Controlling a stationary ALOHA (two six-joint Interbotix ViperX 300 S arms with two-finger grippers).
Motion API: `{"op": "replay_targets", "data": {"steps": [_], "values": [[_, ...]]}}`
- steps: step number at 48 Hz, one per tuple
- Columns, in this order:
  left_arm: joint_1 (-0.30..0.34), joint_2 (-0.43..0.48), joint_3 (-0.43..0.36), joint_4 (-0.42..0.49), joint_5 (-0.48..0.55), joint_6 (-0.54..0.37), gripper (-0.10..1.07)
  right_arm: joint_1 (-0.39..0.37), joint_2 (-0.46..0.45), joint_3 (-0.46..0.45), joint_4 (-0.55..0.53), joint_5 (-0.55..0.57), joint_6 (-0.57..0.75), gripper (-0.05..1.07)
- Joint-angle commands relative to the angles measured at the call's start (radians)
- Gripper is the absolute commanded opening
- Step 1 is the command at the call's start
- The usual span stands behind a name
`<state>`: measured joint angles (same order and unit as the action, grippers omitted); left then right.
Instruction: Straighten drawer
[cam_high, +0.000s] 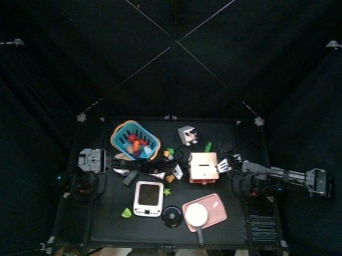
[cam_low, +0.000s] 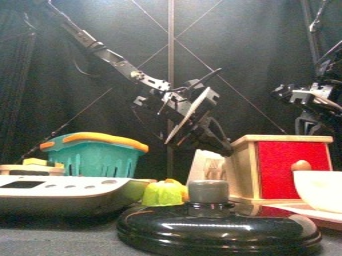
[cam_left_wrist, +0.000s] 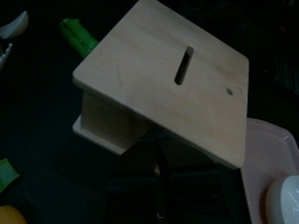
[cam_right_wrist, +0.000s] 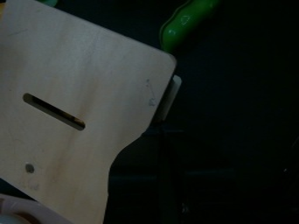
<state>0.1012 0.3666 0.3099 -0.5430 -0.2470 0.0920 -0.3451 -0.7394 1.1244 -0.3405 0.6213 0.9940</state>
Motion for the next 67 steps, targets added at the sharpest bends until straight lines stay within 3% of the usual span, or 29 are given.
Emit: {"op": "replay_targets", "data": {"steps": [1, 33, 67], "values": [[0.003, -0.023, -0.032, 0.003, -0.005, 0.000, 0.31, 0.009, -0.005, -0.025, 0.003, -0.018, -0.002, 0.35], [0.012, -0.060, -0.012, 0.005, -0.003, 0.003, 0.31, 0.009, -0.006, -0.026, 0.002, -0.017, -0.003, 0.35], [-0.003, -0.233, 0.140, 0.046, -0.034, 0.005, 0.31, 0.015, -0.049, -0.028, -0.003, 0.041, -0.009, 0.35]]}}
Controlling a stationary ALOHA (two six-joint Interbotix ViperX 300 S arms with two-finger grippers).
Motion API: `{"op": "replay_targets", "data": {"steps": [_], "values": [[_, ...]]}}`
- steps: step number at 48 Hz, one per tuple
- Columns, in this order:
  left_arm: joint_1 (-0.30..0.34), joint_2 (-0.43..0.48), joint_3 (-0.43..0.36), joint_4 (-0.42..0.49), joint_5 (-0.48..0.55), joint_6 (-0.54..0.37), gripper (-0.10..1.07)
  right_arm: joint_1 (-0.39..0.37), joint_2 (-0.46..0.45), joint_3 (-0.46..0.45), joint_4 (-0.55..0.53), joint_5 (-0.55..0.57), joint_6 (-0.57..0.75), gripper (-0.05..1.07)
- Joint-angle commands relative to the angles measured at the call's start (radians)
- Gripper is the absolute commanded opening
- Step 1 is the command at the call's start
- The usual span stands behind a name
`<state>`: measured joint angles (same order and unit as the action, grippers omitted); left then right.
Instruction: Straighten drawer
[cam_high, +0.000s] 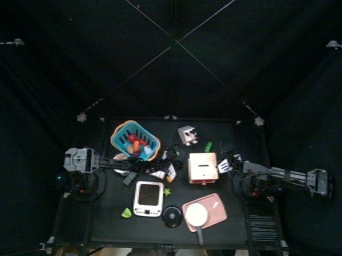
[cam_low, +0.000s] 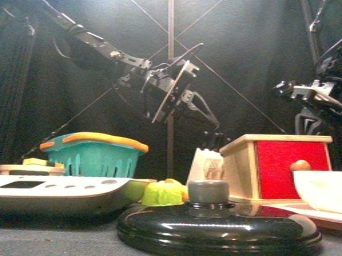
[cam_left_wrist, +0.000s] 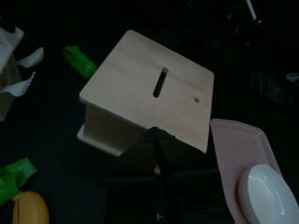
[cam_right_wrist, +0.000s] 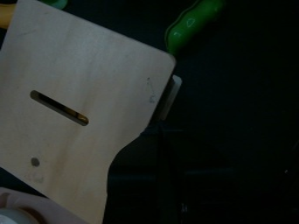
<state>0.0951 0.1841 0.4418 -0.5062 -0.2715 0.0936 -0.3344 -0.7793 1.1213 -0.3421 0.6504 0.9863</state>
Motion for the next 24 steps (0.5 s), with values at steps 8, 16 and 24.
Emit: {"op": "replay_targets", "data": {"steps": [8, 16, 24], "values": [[0.002, -0.100, 0.057, 0.040, -0.015, 0.003, 0.31, 0.026, -0.043, -0.023, -0.003, 0.035, -0.002, 0.35], [0.002, -0.104, 0.067, 0.067, -0.015, 0.003, 0.31, 0.029, -0.044, -0.031, -0.003, 0.034, -0.003, 0.35], [0.002, -0.117, 0.078, 0.097, -0.015, 0.003, 0.31, 0.038, -0.046, -0.051, -0.005, 0.034, -0.003, 0.35]]}}
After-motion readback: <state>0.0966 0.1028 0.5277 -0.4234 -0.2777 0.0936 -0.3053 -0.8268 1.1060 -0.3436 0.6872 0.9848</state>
